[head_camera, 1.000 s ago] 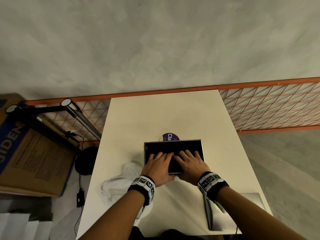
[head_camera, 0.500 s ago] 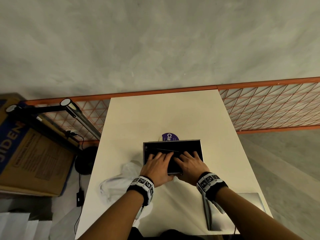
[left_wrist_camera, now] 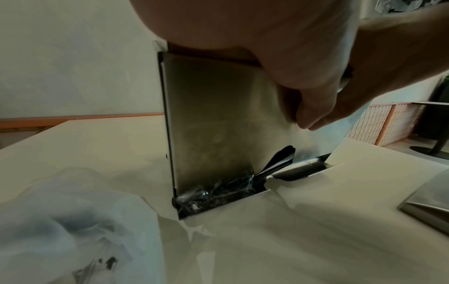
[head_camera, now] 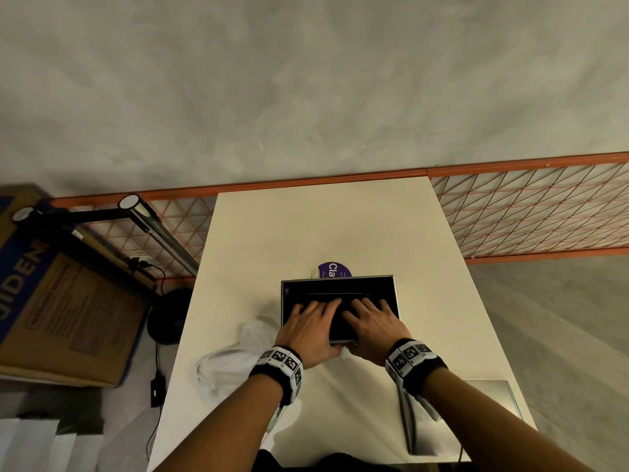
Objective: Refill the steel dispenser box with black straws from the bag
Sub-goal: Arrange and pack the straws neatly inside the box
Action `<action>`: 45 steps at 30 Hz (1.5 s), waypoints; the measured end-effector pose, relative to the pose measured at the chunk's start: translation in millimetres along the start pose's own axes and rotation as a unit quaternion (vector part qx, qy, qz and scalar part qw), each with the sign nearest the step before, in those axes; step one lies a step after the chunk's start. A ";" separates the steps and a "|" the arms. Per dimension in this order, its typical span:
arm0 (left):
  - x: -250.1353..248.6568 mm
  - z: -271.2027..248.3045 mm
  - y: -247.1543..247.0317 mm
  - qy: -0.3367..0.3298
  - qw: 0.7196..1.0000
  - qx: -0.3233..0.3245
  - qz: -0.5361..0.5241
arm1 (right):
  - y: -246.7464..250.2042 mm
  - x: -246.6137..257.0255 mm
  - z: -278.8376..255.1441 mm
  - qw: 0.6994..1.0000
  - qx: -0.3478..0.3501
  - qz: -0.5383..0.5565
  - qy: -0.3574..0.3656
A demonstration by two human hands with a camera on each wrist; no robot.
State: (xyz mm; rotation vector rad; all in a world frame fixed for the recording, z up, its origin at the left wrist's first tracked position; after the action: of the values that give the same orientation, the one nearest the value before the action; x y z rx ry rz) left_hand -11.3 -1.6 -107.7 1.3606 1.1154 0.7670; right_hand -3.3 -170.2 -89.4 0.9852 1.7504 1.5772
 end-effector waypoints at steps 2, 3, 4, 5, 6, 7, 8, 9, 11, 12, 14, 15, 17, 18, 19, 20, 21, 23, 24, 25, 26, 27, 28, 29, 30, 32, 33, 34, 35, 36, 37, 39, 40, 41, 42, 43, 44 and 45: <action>-0.3 -0.7 0.6 0.000 1.000 0.000 0.001 | -0.1 0.3 0.5 1.000 0.005 0.001 -0.005; -0.6 -0.8 0.9 0.000 1.000 0.001 0.004 | 0.4 0.4 0.6 1.000 0.008 0.000 -0.008; -0.5 -1.0 1.4 -0.001 1.000 0.001 0.008 | 0.8 0.6 1.1 1.000 0.012 0.000 -0.009; -0.2 -0.7 2.2 -0.003 1.000 0.000 0.012 | 1.4 0.7 1.5 1.000 0.013 -0.001 -0.009; 0.0 -0.4 3.0 -0.006 1.000 -0.003 0.015 | 1.9 0.5 1.9 1.000 0.015 -0.001 -0.009; 0.4 0.0 3.7 -0.008 1.000 -0.006 0.017 | 2.0 0.2 2.2 1.000 0.016 -0.001 -0.009; 0.7 0.4 4.1 -0.010 1.000 -0.008 0.018 | 1.9 0.0 2.5 1.000 0.018 -0.002 -0.009; 1.1 0.5 4.4 -0.012 1.000 -0.010 0.017 | 1.6 -0.3 2.7 1.000 0.021 -0.003 -0.008; 1.5 0.8 5.0 -0.012 1.000 -0.012 0.012 | 0.7 -1.1 3.2 1.000 0.024 -0.006 -0.007; 1.8 1.2 5.2 -0.012 1.000 -0.011 0.009 | 0.4 -1.4 3.6 1.000 0.024 -0.007 -0.007; 2.1 2.6 5.5 -0.012 1.000 -0.006 0.007 | 1.2 -2.1 4.8 1.000 0.023 -0.008 -0.006; 2.4 3.5 5.4 -0.013 1.000 -0.004 0.009 | 1.6 -2.5 5.5 1.000 0.023 -0.007 -0.006; 3.1 5.0 5.2 -0.014 1.000 0.000 0.012 | 2.2 -3.0 6.7 1.000 0.022 -0.004 -0.007; 3.7 5.9 5.2 -0.013 1.000 0.002 0.012 | 2.7 -3.0 7.3 1.000 0.020 -0.001 -0.006; 3.9 6.6 5.1 -0.011 1.000 0.003 0.011 | 3.0 -3.1 7.5 1.000 0.016 0.004 -0.005; 3.9 7.1 5.1 -0.009 1.000 0.006 0.009 | 3.1 -3.5 7.6 1.000 0.010 0.008 -0.004; 3.7 7.7 5.3 -0.007 1.000 0.008 0.007 | 2.8 -4.1 7.5 1.000 0.004 0.011 -0.004; 3.7 8.7 6.1 -0.003 1.000 0.013 0.002 | 2.4 -5.1 7.6 1.000 -0.009 0.012 -0.001; 3.7 9.3 6.7 -0.001 1.000 0.015 0.000 | 2.7 -5.7 7.7 1.000 -0.013 0.013 0.001; 4.0 9.6 6.6 0.000 1.000 0.017 -0.002 | 2.4 -5.9 7.9 1.000 -0.016 0.014 0.003; 3.9 10.1 7.3 0.000 1.000 0.017 -0.003 | 2.8 -6.3 8.0 1.000 -0.018 0.014 0.005; 4.0 10.4 7.9 -0.001 1.000 0.017 -0.003 | 3.0 -6.4 8.1 1.000 -0.019 0.014 0.008; 4.1 10.9 8.1 -0.003 1.000 0.017 -0.004 | 2.9 -6.7 8.5 1.000 -0.020 0.015 0.010; 4.2 11.1 8.5 -0.005 1.000 0.016 -0.005 | 2.9 -6.9 9.1 1.000 -0.018 0.017 0.011; 4.4 11.1 8.9 -0.007 1.000 0.014 -0.005 | 2.9 -7.1 9.4 1.000 -0.014 0.018 0.011; 4.4 10.8 10.6 -0.014 1.000 0.010 0.000 | 3.0 -7.4 10.4 1.000 -0.005 0.018 0.005; 4.4 10.5 11.2 -0.017 1.000 0.007 0.002 | 2.9 -7.7 10.9 1.000 -0.001 0.018 0.002; 4.6 10.3 11.9 -0.020 1.000 0.003 0.003 | 2.7 -7.9 11.4 1.000 0.001 0.018 -0.001; 4.9 10.0 12.5 -0.023 1.000 -0.003 0.004 | 2.2 -8.3 12.2 1.000 0.004 0.019 -0.003; 5.1 9.7 13.2 -0.026 1.000 -0.009 0.006 | 1.9 -8.6 12.7 1.000 0.007 0.018 -0.006; 5.3 9.3 13.6 -0.028 0.999 -0.015 0.010 | 1.6 -8.8 13.6 1.000 0.009 0.018 -0.009; 5.6 8.7 13.8 -0.030 0.999 -0.026 0.015 | 0.5 -9.4 14.9 1.000 0.015 0.017 -0.012; 5.4 8.6 13.8 -0.030 0.999 -0.027 0.011 | -0.1 -9.6 15.1 1.000 0.018 0.017 -0.015; 5.2 8.4 13.8 -0.029 0.999 -0.025 0.003 | -0.5 -9.7 15.4 1.000 0.020 0.016 -0.016; 5.0 8.5 13.9 -0.026 0.999 -0.020 -0.008 | -0.8 -9.7 15.3 1.000 0.020 0.017 -0.017; 4.9 8.5 13.7 -0.024 0.999 -0.015 -0.017 | -0.6 -9.4 15.2 0.999 0.019 0.019 -0.017; 5.0 8.6 13.7 -0.022 0.999 -0.013 -0.022 | -0.3 -9.3 14.9 1.000 0.016 0.021 -0.017; 5.1 8.5 13.8 -0.020 0.999 -0.012 -0.025 | 0.0 -9.1 14.7 1.000 0.011 0.022 -0.016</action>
State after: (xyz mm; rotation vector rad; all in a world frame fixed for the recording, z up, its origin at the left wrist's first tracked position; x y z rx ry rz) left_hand 0.7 1.6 -96.1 1.3178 1.1019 0.7130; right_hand 13.8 -169.5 -91.8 1.0616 1.7382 1.5644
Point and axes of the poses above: each hand's wrist, its own z-axis towards the middle knuckle, its own y-axis out of the back of the hand, x = y × z, the point moved 2 cm from there along z, towards the middle knuckle, and after that the axes turned 1 degree about x, right-handed, at the moved point
